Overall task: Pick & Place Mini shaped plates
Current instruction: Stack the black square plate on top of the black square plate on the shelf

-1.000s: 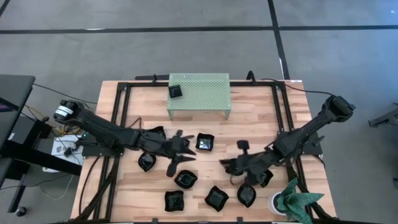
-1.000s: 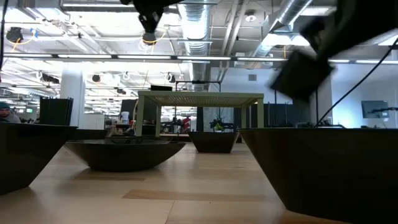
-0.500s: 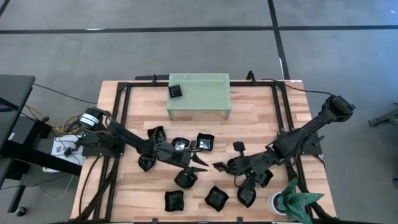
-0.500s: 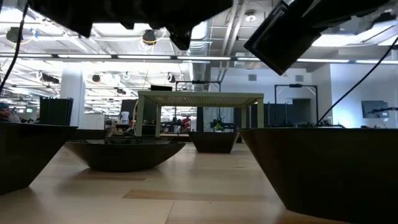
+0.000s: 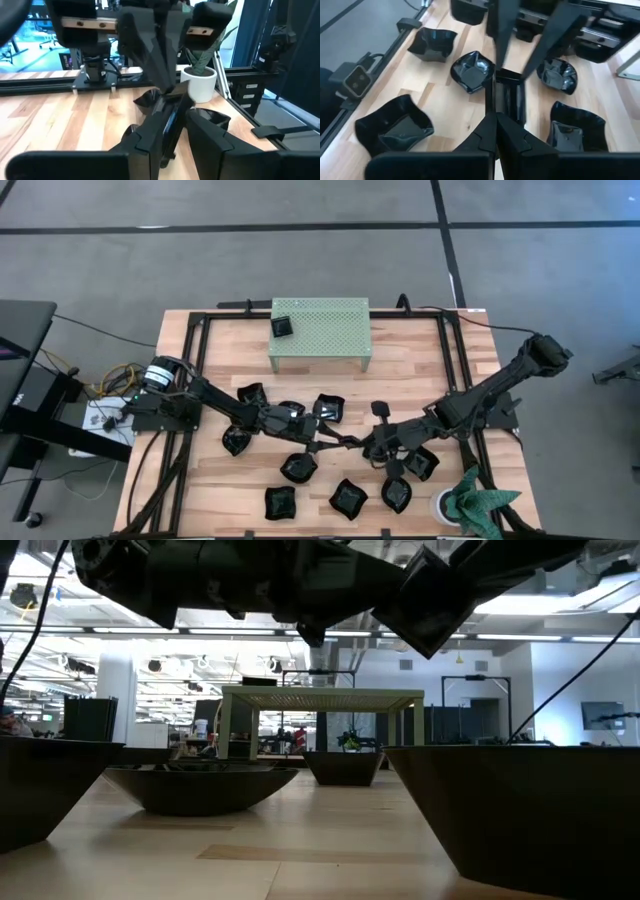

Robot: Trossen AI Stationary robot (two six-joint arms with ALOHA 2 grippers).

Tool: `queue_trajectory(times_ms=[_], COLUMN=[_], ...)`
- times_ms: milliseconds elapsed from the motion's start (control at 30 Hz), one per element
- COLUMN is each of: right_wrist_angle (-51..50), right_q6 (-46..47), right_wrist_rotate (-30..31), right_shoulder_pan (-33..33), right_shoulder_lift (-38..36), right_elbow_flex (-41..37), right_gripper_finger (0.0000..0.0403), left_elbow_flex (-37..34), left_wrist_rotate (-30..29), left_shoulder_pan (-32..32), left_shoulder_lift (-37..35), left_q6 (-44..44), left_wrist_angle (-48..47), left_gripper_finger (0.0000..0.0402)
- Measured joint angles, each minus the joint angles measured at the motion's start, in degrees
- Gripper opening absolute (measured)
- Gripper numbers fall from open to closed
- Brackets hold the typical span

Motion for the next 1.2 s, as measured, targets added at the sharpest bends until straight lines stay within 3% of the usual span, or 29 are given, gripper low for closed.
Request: queue_trajectory(times_ms=[267, 533, 1067, 1200], right_wrist_angle=[0.2, 0.5, 1.0, 1.0], right_q6=[-0.1, -3.0, -3.1, -3.0], right_wrist_rotate=[0.0, 0.2, 0.6, 0.6], right_shoulder_pan=[-1.1, -1.2, -1.2, -1.2], right_shoulder_lift=[0.0, 0.0, 0.0, 0.0], right_elbow_flex=[0.0, 0.0, 0.0, 0.0], right_gripper_finger=[0.0001, 0.0002, 0.0086, 0.0093], left_elbow_flex=[0.0, 0.0, 0.0, 0.0], left_wrist_rotate=[0.0, 0.3, -0.2, -0.8], left_shoulder_pan=[0.0, -0.1, -2.3, -4.8], left_shoulder_lift=[-0.2, -0.2, -0.2, -3.0], left_q6=[0.0, 0.0, 0.0, 0.0], left_wrist_angle=[0.3, 0.2, -0.7, -9.2], left_gripper_finger=[0.0079, 0.0008, 0.0005, 0.0005])
